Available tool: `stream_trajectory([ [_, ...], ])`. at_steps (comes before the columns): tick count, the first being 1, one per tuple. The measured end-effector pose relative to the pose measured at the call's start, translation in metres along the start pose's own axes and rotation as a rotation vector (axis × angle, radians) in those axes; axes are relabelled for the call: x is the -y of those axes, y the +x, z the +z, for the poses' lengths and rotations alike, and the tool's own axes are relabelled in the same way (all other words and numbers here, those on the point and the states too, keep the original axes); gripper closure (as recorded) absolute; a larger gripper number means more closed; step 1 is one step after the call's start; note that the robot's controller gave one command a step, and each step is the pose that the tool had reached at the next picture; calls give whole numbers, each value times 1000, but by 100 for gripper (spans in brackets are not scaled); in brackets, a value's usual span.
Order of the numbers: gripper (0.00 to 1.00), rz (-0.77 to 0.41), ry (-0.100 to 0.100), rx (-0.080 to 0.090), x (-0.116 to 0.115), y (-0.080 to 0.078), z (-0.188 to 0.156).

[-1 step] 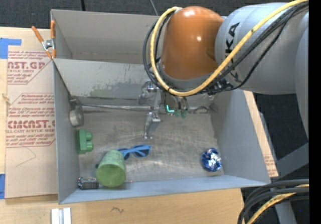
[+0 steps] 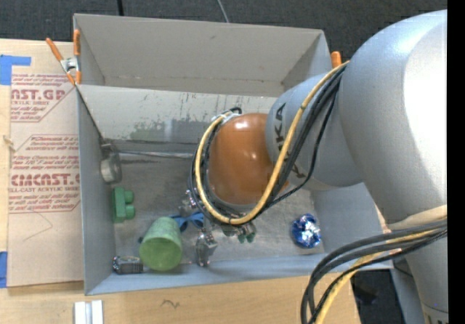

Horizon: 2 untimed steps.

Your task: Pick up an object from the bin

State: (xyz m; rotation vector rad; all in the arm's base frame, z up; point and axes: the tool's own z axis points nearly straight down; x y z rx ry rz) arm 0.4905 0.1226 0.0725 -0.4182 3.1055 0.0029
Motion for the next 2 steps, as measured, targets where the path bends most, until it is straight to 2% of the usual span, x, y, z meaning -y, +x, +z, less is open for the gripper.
stream_trajectory([
  [1, 100, 0, 0, -12, 0, 2, -1],
  [2, 100, -245, 3, 2, 52, -18, -190],
])
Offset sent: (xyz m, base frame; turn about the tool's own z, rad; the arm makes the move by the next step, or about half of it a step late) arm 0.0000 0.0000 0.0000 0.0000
